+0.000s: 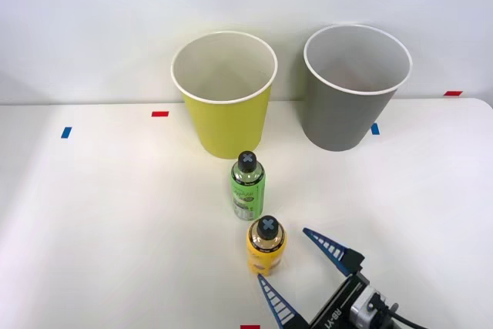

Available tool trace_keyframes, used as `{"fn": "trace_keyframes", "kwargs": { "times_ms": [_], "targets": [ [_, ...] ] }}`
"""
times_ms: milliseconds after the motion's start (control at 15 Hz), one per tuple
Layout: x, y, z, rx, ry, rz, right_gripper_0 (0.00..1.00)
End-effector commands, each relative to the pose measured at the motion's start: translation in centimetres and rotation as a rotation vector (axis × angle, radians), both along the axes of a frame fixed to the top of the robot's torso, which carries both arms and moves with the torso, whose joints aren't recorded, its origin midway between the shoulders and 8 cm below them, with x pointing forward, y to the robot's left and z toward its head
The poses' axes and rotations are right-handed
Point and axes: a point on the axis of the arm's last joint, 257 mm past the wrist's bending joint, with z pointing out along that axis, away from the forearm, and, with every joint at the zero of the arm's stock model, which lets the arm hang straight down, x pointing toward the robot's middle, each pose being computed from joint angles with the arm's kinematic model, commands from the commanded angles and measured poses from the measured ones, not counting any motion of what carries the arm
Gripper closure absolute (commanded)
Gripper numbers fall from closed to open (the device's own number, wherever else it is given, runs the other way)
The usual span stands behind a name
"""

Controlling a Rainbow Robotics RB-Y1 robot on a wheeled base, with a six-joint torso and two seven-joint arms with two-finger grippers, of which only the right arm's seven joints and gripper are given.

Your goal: Put cans in the gray bin, plastic bottles in the light green bin

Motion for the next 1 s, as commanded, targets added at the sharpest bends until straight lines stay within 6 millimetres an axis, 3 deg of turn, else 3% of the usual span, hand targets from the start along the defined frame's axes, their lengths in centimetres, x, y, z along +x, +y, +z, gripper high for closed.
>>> {"fn": "trace_keyframes", "kwargs": {
  "times_ms": [67, 867, 933, 1000],
  "targets": [
    [1.4, 1.5, 0.4, -0.008, -0.005, 0.01, 0.0],
    [3.6, 4.4, 0.8, -0.054, -0.016, 0.014, 0.0],
    [3.7, 4.4, 0.7, -0.063, -0.02, 0.014, 0.11],
    [3.7, 4.4, 0.7, -0.071, -0.028, 0.013, 0.46]
  ]
}}
